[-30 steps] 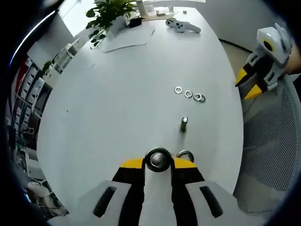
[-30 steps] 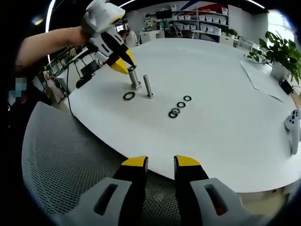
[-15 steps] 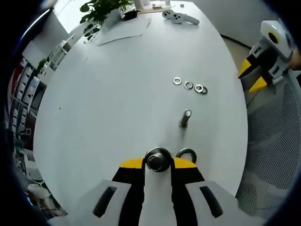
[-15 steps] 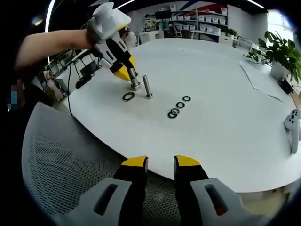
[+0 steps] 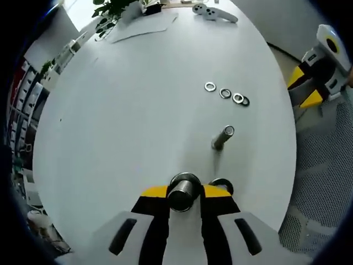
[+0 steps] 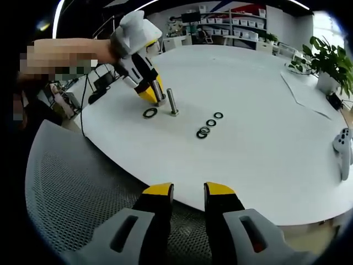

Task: Place the washer onto the threaded stud by aligning its center hole with the stud, sliding it down to the base, and recovering from edge contact or off-axis alignment until the washer reaches the visible bottom stop.

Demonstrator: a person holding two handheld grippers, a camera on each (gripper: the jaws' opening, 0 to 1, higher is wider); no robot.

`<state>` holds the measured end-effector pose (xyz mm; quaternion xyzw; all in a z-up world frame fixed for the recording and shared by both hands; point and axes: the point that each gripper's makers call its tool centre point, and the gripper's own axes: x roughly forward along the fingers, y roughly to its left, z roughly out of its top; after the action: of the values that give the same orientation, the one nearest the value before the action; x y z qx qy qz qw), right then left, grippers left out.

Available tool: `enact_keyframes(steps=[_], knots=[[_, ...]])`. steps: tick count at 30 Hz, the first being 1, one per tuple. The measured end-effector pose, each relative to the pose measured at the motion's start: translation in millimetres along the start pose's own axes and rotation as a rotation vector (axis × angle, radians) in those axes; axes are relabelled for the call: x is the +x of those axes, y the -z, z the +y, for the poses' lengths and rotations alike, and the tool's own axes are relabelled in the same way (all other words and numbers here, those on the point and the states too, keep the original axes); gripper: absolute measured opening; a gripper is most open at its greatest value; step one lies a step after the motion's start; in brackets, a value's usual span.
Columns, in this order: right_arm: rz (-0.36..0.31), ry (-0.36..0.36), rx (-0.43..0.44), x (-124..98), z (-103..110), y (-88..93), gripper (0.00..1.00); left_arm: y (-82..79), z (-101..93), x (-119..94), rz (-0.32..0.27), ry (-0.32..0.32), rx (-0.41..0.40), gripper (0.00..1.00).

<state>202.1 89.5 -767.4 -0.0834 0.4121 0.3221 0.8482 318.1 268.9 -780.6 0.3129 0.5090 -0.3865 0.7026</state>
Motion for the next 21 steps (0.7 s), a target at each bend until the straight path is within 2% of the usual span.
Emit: enact_keyframes(steps=[4, 6, 7, 10, 16, 19, 21], knots=[[0.003, -0.001, -0.002, 0.1, 0.0, 0.3, 0.25, 1.8, 2.7, 4.1, 0.001, -0.001, -0.014, 0.21], [0.004, -0.001, -0.003, 0.2, -0.1, 0.5, 0.25, 11.3, 1.6, 5.9, 0.046, -0.018, -0.027, 0.21], [0.003, -0.001, -0.002, 0.1, -0.2, 0.3, 0.25, 16.0, -1.4, 6.4, 0.068, -0.006, -0.040, 0.21], [0.000, -0.002, -0.003, 0.0, 0.0, 0.0, 0.25, 16.1, -7.1, 5.3, 0.037, 0.001, -0.104, 0.27], [-0.004, -0.004, -0.001, -0.2, 0.7, -0.5, 0.25, 21.2, -17.2, -2.9, -0.021, 0.020, -0.195, 0.30], [-0.005, -0.004, -0.001, -0.2, 0.9, -0.7, 0.25, 21.7, -24.1, -5.3, -0.055, 0.038, -0.216, 0.34], [-0.005, -0.005, -0.001, -0.2, 1.2, -0.8, 0.25, 24.5, -28.1, -5.0, -0.050, 0.040, -0.222, 0.34]])
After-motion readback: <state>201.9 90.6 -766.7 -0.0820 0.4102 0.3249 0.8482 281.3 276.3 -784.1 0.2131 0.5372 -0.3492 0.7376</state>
